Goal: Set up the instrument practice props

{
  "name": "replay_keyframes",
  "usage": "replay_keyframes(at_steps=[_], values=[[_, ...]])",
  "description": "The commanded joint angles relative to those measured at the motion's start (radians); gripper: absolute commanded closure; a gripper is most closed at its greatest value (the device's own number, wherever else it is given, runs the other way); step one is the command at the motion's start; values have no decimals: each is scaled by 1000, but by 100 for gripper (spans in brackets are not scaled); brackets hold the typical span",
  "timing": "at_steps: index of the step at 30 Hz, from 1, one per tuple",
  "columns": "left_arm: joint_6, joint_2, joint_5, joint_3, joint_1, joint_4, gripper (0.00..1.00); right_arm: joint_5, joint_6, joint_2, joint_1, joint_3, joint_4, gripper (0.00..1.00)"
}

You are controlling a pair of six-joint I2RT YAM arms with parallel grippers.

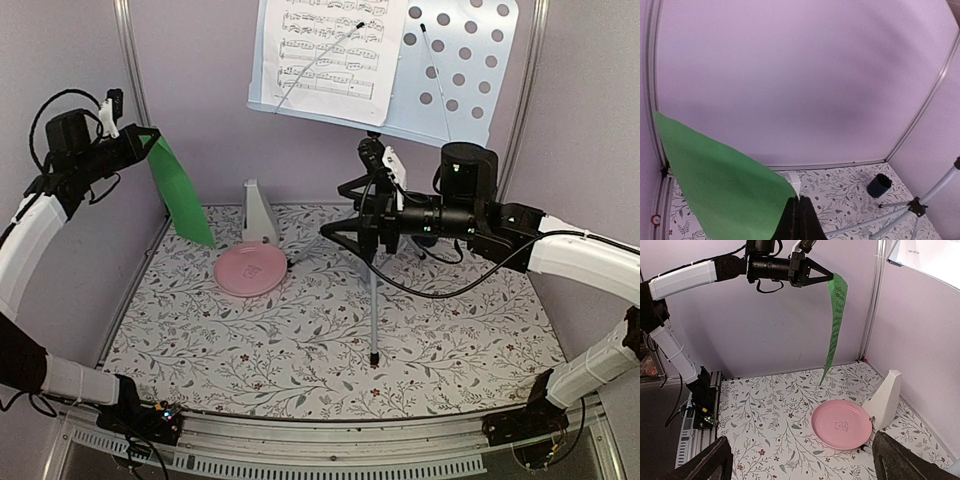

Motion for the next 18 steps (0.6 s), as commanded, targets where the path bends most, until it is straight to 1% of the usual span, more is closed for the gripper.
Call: replay_keyframes(at_steps=[1,3,9,13,18], values=[[91,-45,231,43,-29,-183,100,-58,-37,-22,-6,3,6,1],[117,-72,258,48,-65,-235,100,-68,-56,-29,-5,1,4,1],[162,-146,443,29,-117,-333,100,-113,-112,-65,-5,-6,8,1],[169,-209,571,-17,-157,-350,100,-157,-144,-83,-6,-12,9,1],[196,-276,674,-46,-237,-379,100,-208,-180,-98,-6,-6,1,1]])
